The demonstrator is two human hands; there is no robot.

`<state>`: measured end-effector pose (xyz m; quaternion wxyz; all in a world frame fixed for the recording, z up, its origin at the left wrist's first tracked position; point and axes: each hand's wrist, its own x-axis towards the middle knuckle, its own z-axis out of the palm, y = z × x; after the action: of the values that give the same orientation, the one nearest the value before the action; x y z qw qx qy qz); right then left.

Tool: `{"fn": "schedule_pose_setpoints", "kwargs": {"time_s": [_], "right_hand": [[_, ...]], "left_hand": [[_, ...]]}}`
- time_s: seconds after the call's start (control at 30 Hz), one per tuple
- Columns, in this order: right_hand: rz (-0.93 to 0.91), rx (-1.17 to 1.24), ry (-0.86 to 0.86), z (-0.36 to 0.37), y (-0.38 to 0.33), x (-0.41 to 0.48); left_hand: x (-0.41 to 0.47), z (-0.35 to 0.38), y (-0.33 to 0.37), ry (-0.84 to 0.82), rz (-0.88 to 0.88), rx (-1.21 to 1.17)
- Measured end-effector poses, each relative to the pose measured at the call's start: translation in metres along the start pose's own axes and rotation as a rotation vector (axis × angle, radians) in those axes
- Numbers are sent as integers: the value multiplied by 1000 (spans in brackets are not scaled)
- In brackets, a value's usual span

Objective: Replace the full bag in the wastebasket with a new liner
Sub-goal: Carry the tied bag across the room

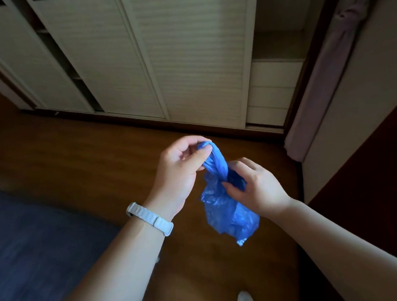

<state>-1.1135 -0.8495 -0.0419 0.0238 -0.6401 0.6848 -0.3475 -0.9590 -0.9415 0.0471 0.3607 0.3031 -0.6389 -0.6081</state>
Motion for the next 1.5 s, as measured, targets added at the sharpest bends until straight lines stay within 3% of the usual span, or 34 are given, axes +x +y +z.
{"fn": "schedule_pose_setpoints", "kwargs": {"time_s": [0.43,0.9,1.17,1.5], "right_hand": [[-10,48,-61,49,49,120],[-52,-26,-58,169,45,381],[-90,0,-113,222,43,494],[-119,180,-215,312,77,629]], "left_hand": [[129,-37,-20,59,-7,-21],[356,-213,-39,98,6,-136],[436,-287,-46,173,39,-190],[556,-357,-75,351,-3,-30]]}}
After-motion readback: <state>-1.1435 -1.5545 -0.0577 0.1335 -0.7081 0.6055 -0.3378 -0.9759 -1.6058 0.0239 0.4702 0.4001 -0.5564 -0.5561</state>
